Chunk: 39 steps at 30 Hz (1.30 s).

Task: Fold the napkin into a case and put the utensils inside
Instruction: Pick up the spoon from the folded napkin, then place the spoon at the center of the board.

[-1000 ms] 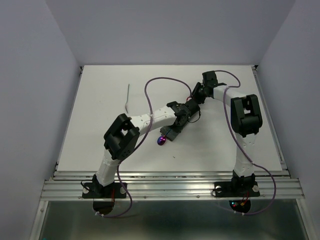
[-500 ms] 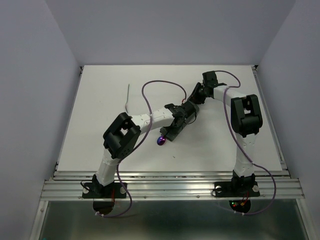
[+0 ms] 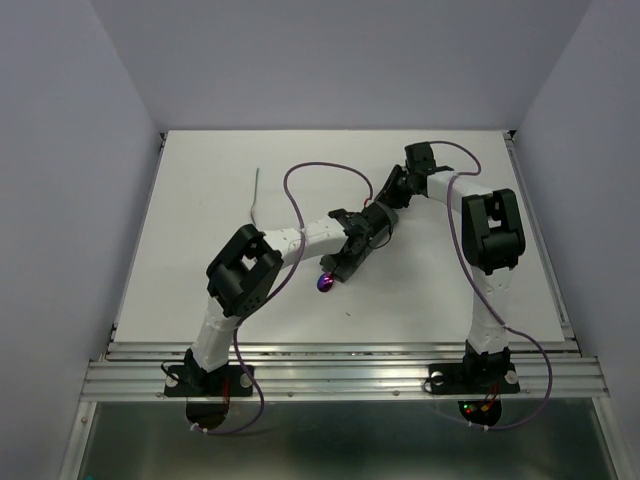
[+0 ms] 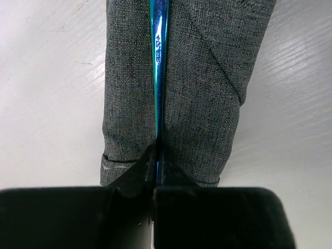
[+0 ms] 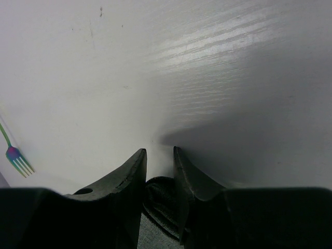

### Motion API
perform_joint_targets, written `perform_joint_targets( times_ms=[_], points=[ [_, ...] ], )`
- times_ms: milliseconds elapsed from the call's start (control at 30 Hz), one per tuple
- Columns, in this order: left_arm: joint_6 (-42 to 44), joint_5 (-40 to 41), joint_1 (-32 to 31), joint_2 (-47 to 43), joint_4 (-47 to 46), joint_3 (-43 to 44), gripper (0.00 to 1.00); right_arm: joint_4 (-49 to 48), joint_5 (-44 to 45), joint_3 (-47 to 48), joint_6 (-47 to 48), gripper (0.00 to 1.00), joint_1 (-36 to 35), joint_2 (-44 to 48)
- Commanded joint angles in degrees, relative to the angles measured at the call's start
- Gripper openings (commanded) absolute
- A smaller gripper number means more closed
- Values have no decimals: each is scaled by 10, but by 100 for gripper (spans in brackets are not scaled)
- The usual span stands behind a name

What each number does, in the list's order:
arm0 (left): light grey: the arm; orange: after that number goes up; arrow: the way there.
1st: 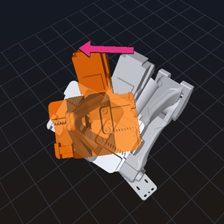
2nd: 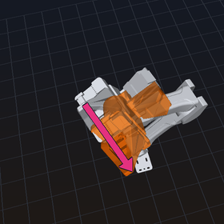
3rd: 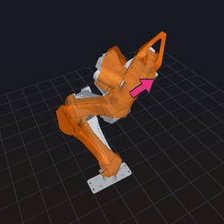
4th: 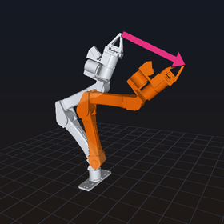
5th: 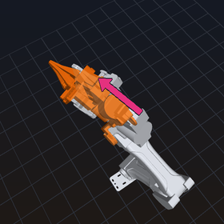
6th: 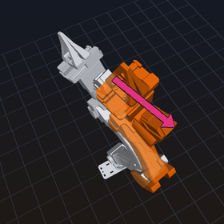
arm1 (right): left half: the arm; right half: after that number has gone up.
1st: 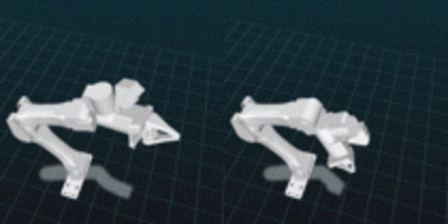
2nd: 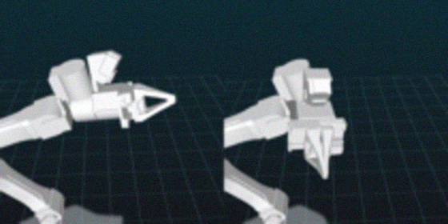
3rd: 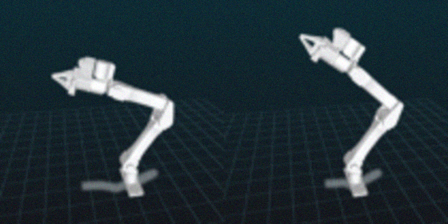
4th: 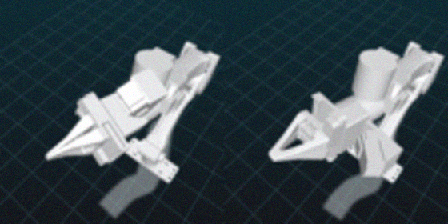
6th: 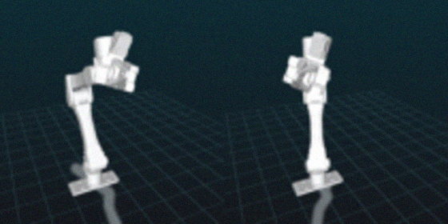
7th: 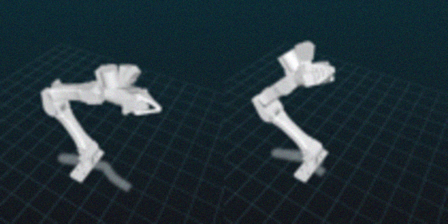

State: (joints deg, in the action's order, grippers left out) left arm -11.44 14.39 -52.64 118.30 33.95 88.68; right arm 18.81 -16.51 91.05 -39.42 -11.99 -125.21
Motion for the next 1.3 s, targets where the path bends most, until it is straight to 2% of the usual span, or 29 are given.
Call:
perform_joint_targets(
  times_ms=[0, 233, 667, 900, 1067, 1100, 1167, 1233, 1267],
  points=[
    [5, 9, 4, -12, 13, 4, 1, 4, 5, -6, 8, 33, 4, 22],
    [19, 14, 6, -67, 59, 41, 0, 4, 5, -7, 8, 33, 4, 21],
    [19, 11, 32, -119, 62, 12, 0, 4, 4, -8, 7, 33, 4, 19],
    [-10, 5, 99, -164, 57, -58, 0, 4, 4, -10, 9, 33, 4, 22],
    [-26, 46, 119, -186, 61, -96, 0, 4, 3, -10, 10, 33, 4, 20],
    [-31, 53, 119, -186, 64, -100, 5, 4, 3, -10, 10, 33, 4, 19],
    [-34, 49, 119, -185, 58, -105, 33, 4, 2, -10, 9, 33, 4, 19],
    [-37, 37, 119, -180, 53, -107, 82, 4, 2, -13, 9, 33, 4, 20],
    [-36, 34, 119, -179, 52, -107, 97, 4, 3, -13, 10, 33, 4, 20]
  ],
)
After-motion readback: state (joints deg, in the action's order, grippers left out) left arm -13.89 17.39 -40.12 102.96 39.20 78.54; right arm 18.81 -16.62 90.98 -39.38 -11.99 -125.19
